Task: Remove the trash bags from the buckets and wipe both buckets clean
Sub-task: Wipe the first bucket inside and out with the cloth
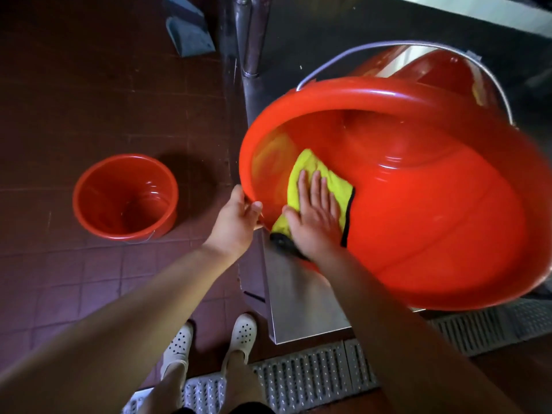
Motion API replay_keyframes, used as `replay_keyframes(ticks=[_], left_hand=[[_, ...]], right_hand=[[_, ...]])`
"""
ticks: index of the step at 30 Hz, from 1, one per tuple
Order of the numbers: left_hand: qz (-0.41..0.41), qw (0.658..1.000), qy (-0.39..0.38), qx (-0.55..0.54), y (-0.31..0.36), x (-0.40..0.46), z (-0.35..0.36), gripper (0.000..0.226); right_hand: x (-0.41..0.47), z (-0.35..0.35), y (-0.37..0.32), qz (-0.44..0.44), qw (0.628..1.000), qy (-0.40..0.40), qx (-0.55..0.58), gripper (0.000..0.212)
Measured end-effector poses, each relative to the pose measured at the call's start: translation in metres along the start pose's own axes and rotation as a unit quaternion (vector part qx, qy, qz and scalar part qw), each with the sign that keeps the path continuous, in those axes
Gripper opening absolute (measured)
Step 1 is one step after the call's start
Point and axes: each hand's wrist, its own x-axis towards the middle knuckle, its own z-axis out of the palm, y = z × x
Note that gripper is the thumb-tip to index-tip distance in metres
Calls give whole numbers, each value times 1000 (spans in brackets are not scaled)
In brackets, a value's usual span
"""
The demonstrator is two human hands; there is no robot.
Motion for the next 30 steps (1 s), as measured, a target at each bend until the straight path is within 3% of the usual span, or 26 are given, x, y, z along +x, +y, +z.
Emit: replay_keyframes(ticks=[4, 7, 11, 14, 20, 23, 26, 30], left_hand=[[37, 997, 16, 68, -3, -3, -2, 13], [38, 995, 8, 87, 0, -4, -9, 12], [54, 996, 1, 68, 25, -3, -22, 3], [86, 989, -6, 116, 48, 1, -34, 14], [160, 963, 32, 215, 62, 5, -36, 7], [83, 984, 38, 150, 43, 0, -23, 8], [-36, 998, -45, 25, 23, -13, -4, 21], [-25, 999, -34, -23, 12, -22, 0, 23]], right_hand=[[-59, 8, -12, -102, 993, 16, -59, 73], [-55, 0, 0, -136, 988, 2, -79, 69], [-12, -6, 11, -64, 997, -27, -38, 70], [34, -12, 29, 1, 999, -41, -27, 69], [90, -26, 76, 70, 993, -78, -47, 64], [96, -23, 81, 66, 994, -69, -59, 63], [90, -19, 70, 88, 994, -67, -26, 62], [47, -10, 36, 51, 998, -23, -18, 68]])
